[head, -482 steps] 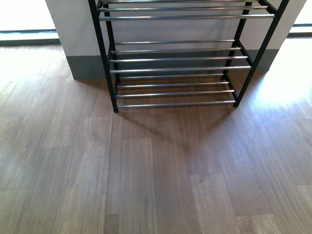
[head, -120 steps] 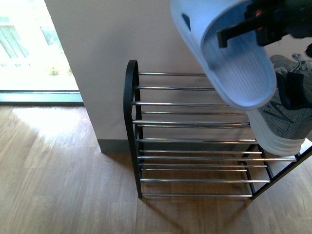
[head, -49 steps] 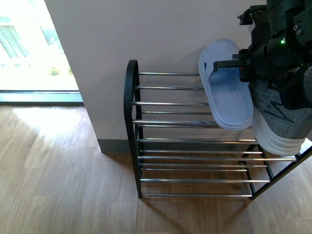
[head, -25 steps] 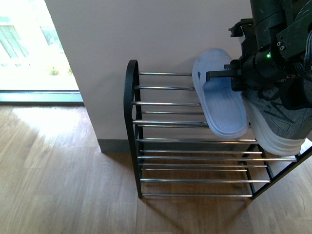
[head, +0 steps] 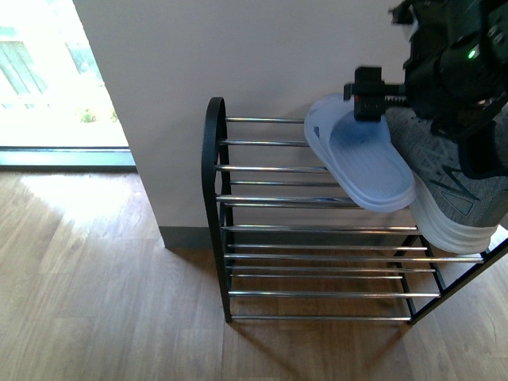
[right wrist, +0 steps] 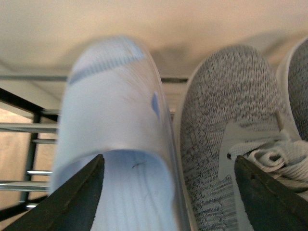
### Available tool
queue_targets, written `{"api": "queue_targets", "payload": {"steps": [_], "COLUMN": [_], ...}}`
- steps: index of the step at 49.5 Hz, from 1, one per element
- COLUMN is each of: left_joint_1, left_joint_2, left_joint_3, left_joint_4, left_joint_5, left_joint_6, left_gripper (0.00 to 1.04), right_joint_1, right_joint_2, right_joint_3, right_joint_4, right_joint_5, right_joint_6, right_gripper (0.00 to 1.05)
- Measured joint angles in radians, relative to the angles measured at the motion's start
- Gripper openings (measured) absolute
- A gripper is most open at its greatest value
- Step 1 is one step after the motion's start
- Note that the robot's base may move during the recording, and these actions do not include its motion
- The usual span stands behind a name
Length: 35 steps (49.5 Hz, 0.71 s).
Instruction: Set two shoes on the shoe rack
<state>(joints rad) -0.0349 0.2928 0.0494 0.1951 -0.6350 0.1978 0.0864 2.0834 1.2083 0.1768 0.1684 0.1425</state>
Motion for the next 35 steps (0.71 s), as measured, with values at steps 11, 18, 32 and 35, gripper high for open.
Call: {"api": "queue_targets", "payload": {"steps": [11, 18, 32, 35], "left_joint_1": [0.0, 0.0, 0.0, 0.0], "left_joint_2": [0.0, 0.0, 0.0, 0.0], "left_joint_3": [0.0, 0.0, 0.0, 0.0], "left_joint_4": [0.0, 0.0, 0.0, 0.0], "left_joint_5": [0.0, 0.0, 0.0, 0.0], "left_joint_6": [0.0, 0.0, 0.0, 0.0], "left_gripper": [0.02, 0.02, 0.02, 0.02], "right_joint_1": [-0.036, -0.077, -0.234, -0.267], "right_joint_2": [-0.256, -0.402, -0.921, -1.004], "right_joint_3": [-0.018, -0.101, -0.562, -0.616], "right_joint_4": [-0.054, 0.034, 0.386, 0.388], "right_joint_5": [-0.079, -0.029, -0.342, -0.373], "right_joint_6": [-0.03, -0.195, -0.433, -0.435], "right_gripper": [0.95, 0.96, 0.96, 0.96]}}
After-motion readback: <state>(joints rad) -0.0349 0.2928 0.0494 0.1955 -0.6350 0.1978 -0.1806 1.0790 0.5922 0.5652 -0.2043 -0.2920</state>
